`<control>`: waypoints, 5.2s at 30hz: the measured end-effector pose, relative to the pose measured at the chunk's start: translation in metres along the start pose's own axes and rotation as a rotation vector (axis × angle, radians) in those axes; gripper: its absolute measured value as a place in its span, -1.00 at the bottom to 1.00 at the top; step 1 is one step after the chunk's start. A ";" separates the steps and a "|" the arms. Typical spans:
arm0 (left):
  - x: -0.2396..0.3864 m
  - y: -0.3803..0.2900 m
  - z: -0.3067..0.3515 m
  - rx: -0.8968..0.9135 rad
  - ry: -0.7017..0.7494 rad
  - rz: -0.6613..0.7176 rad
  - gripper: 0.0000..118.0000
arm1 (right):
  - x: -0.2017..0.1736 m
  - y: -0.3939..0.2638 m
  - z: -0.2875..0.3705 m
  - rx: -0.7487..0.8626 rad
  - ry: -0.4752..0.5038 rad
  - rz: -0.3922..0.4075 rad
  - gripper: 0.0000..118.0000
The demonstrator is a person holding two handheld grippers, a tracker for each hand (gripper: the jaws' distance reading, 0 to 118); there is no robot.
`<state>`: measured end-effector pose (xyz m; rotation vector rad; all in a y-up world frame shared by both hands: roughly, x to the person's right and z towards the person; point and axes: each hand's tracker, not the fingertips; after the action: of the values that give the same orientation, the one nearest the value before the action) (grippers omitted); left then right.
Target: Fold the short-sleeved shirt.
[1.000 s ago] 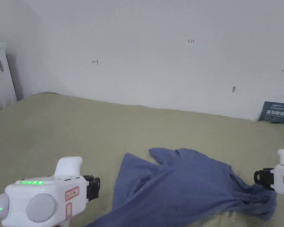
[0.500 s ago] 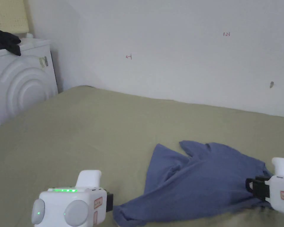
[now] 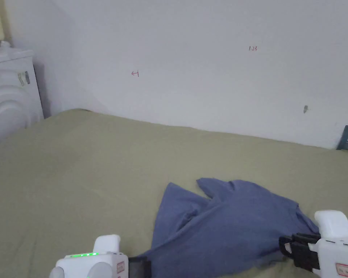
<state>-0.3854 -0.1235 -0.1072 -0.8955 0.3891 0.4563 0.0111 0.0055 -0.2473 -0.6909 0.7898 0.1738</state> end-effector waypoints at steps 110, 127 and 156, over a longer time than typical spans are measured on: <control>0.204 0.408 0.138 0.619 -0.123 -0.343 -1.00 | 0.176 0.376 -0.011 0.429 -0.452 -0.062 -1.00; 0.194 0.426 0.129 0.619 -0.058 -0.358 -1.00 | 0.147 0.373 0.009 0.420 -0.531 0.018 -1.00; 0.044 0.127 0.068 0.230 -0.152 -0.409 -1.00 | 0.098 0.062 0.034 0.180 -0.440 -0.184 -1.00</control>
<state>-0.4074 0.0100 -0.1736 -0.6881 0.1093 0.0979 0.0757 0.0641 -0.3307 -0.5246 0.3136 0.0808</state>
